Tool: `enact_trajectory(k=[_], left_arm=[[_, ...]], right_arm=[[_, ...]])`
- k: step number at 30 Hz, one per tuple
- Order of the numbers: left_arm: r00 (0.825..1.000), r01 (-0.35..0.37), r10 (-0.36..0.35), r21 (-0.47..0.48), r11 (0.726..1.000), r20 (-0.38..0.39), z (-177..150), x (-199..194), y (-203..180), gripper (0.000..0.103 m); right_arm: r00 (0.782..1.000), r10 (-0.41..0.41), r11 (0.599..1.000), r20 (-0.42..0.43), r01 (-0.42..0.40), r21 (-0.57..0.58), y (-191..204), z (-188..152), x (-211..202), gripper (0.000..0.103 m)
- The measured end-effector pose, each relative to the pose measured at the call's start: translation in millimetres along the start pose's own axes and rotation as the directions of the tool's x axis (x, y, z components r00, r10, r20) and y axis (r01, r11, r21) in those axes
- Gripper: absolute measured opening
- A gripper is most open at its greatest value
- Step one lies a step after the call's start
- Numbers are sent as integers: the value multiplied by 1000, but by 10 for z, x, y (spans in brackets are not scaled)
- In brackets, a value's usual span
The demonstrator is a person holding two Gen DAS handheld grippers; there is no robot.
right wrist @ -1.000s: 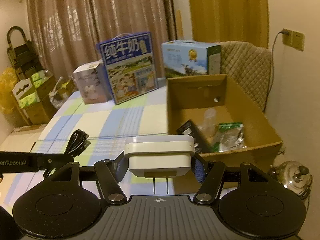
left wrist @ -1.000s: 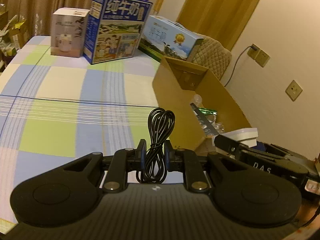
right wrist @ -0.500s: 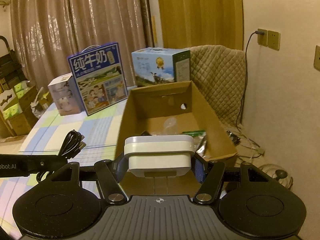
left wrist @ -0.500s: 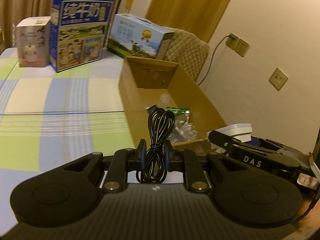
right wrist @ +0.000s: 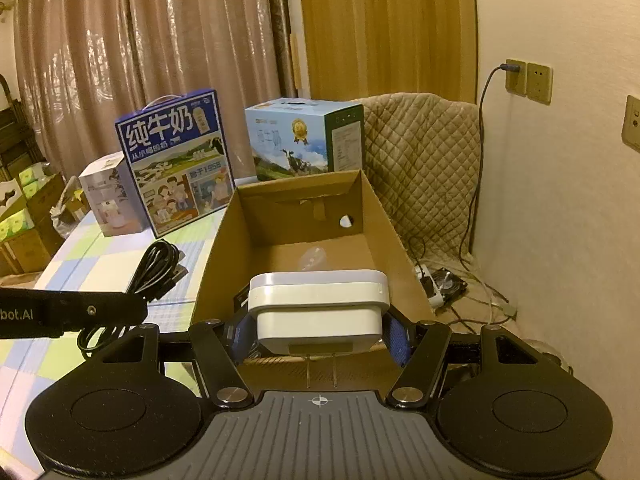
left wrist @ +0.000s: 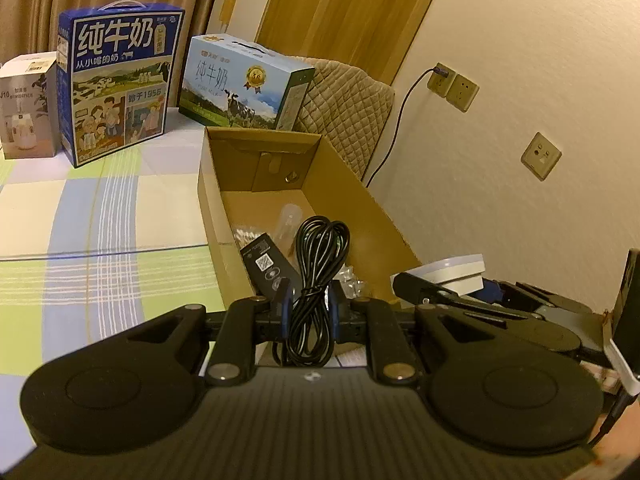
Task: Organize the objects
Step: 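Carry the cable and charger over the cardboard box with both tools, then lower cable into the box and open left tool while right tool releases the charger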
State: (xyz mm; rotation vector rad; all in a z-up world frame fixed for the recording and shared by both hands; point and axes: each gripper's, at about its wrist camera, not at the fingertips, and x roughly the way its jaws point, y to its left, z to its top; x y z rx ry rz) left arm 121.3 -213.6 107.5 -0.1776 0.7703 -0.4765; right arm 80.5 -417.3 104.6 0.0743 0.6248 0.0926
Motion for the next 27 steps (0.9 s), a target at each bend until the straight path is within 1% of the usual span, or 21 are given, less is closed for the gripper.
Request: enact_trajectory(k=[11,16,27], left_arm=[[1000,-4,5,-5,1000,20,189,121,-12,14],[1000,-5,6,-22,1000,20,271,215,-1,14],[1000,-11,11,-22,1000,20,346,363,-45,14]], right_arm=[[1000,0,1000,5,0,-22,-49,148,125,61],[1000,-3,999,11,3,-32,-66,237,172,61],[1000,0,999,18,1,-39,-118,354,248,61]])
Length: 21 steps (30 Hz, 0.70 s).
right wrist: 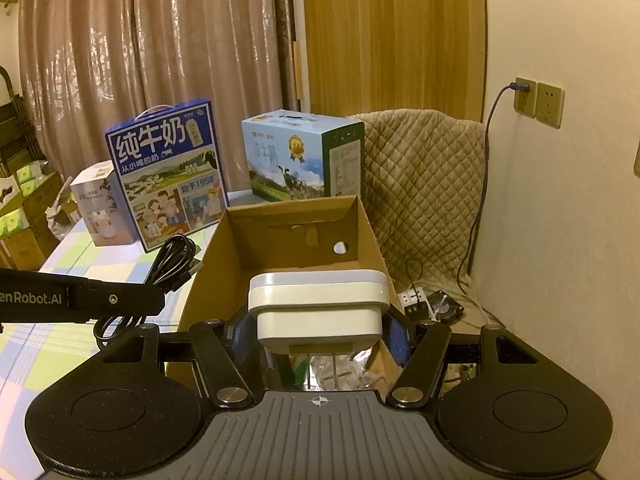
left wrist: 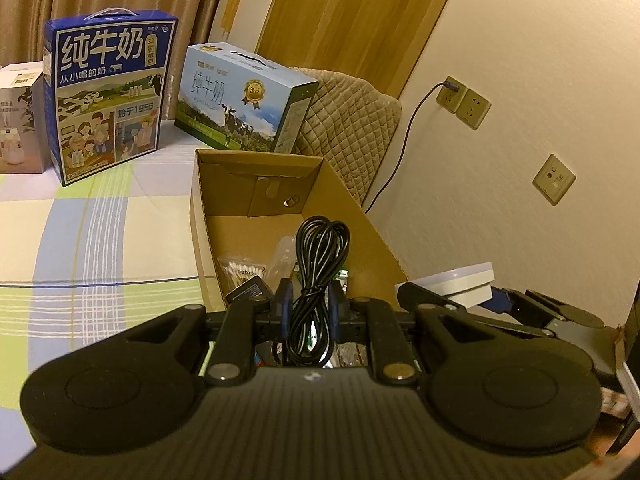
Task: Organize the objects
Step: 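Lower cable into the box and open left tool while right tool releases the charger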
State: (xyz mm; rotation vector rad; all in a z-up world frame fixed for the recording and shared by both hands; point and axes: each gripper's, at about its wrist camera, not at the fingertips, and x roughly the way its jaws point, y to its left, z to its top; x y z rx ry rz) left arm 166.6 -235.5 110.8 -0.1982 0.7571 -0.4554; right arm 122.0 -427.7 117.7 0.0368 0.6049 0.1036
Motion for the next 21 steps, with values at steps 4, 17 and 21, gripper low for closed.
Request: enact_trajectory(k=[4,17,21], left_arm=[[1000,1,-1,1,1000,-1,15,31,-16,14],[1000,-5,5,-4,1000,-2,59,140,-37,14],[1000,-9,9,0,1000,-6,78,216,-43,14]], right_arm=[[1000,-1,1000,-1,1,0,-9,6,16,61],[1000,-11,1000,0,11,15,-128,23,60,61],[1000,-18,1000,-4,18,18,-176,21,91,61]])
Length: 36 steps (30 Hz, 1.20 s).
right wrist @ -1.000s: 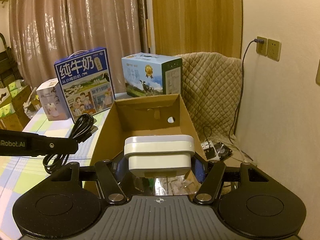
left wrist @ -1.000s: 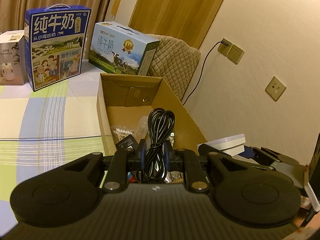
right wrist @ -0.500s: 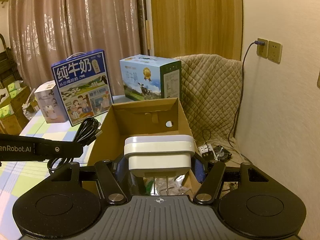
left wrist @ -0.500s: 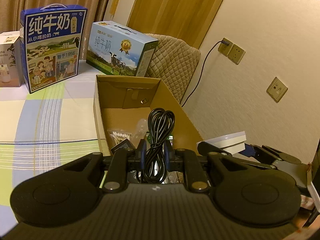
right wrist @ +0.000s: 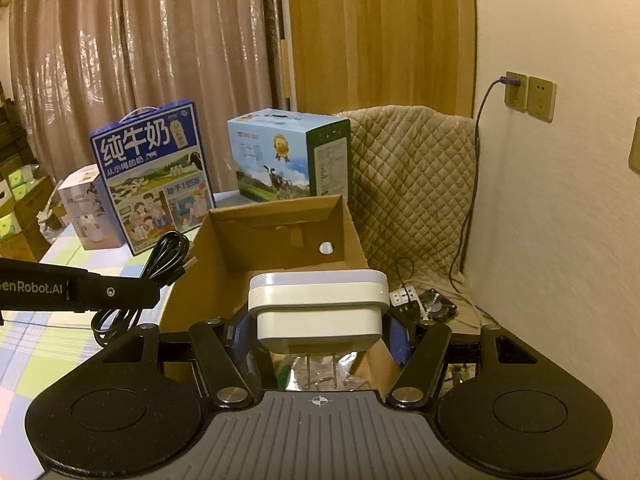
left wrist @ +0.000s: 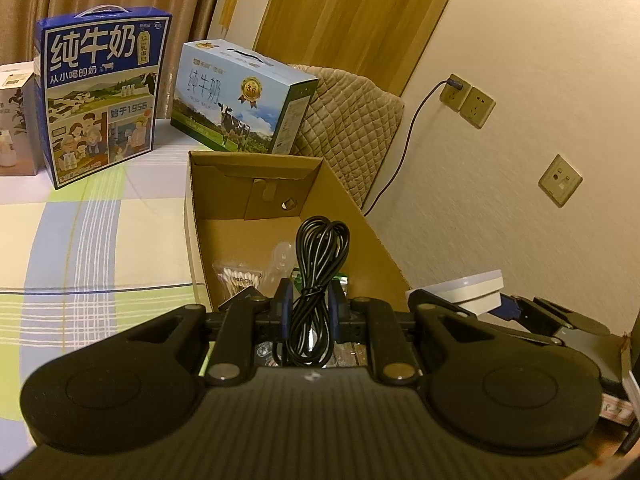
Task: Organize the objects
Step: 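Lower cable into the box and open left tool while right tool releases the charger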
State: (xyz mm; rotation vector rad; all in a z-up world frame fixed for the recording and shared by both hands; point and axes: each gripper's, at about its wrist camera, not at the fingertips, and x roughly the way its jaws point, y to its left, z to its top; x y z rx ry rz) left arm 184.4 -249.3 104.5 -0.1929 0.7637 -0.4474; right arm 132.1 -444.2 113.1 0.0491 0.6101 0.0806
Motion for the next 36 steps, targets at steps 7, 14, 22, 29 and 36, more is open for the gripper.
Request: enact_trajectory(k=[7,14,22,29,36], left_arm=[[1000,-13,13,12,1000,8,87,200,-33,29],[999,-28,28,-13,1000,41,118,141,85,32],[996,-64,67,-53,997,54,6,-23,316,41],[989,-135,138,-61,989,58,-99,-164,516,62],[980,-190,194,-64,980,50,-233,-226,673,82]], right_arm=[[1000,-12,1000,-11,12,16,-98,-25,71,61],[1000,-8,1000,-22,9,29,-134,-73,116,61],[1000,19,999,-24,-18,33,-76,-53,150,61],[998,56,997,-21,-54,52,-2,77,258,61],[987,159,982,-11,-157,103,23,256,497,75]])
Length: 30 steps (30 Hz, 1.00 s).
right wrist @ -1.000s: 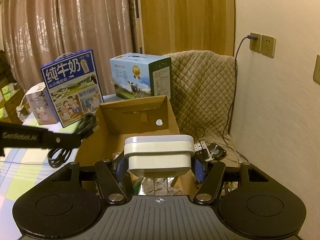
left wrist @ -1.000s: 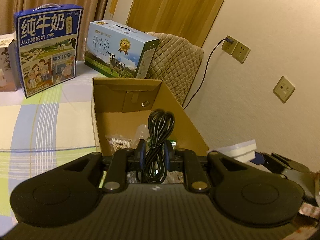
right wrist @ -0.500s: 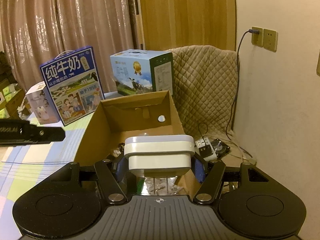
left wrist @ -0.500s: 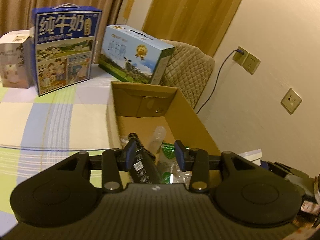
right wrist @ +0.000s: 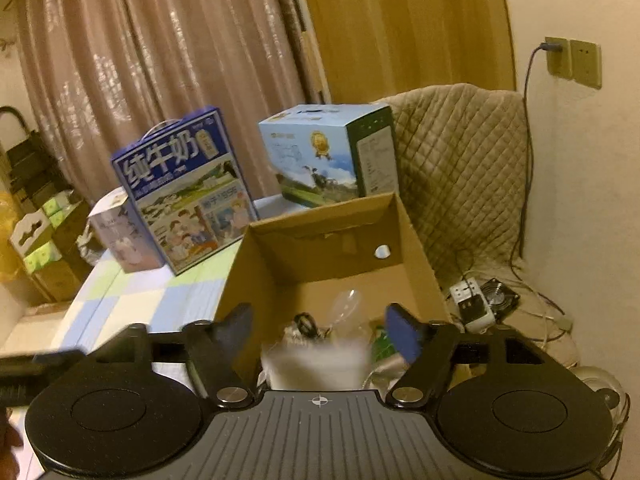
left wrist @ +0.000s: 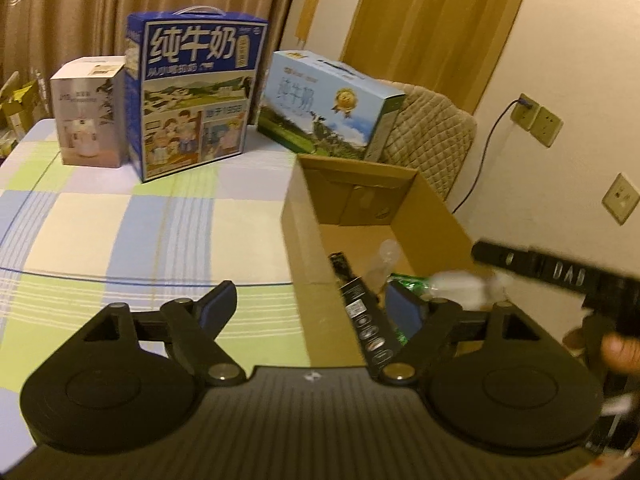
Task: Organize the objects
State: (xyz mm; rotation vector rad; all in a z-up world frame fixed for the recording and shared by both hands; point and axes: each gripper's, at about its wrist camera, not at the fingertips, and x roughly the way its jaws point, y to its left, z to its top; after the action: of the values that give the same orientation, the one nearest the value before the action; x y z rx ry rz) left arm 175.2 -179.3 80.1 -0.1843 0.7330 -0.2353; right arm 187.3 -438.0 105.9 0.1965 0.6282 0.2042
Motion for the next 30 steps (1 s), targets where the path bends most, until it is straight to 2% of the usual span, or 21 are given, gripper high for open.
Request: enact_trajectory(k=[2,7,11,15,19,30], left_arm=[[1000,-12,13,6,1000,-2,-54,-17,27,85],[999,-35,35,20,999,-2,-184,-77,68,93],[998,-59,58,59,996,20,-288,-178,22,102],[998,-64,63,61,996,24,-409,-320,6,102],[996,-80,79,61,995,30,-521,-491,-34,102],[994,-102,105,83,991,-23,-776,-903,-154,102]], right_arm=[[1000,1,1000,26,-1,6,-13,16,-29,75],[1000,6,999,30,-7,38,-44,-81,-177,75],[999,-30,995,22,27,96,-106,-192,-373,75],[999,-44,991,-19,46,123,-98,-283,-540,75],[998,-40,995,-43,43,87,27,-401,-754,75],[993,-67,998,-98,66,-8,309,-789,-1238,75]])
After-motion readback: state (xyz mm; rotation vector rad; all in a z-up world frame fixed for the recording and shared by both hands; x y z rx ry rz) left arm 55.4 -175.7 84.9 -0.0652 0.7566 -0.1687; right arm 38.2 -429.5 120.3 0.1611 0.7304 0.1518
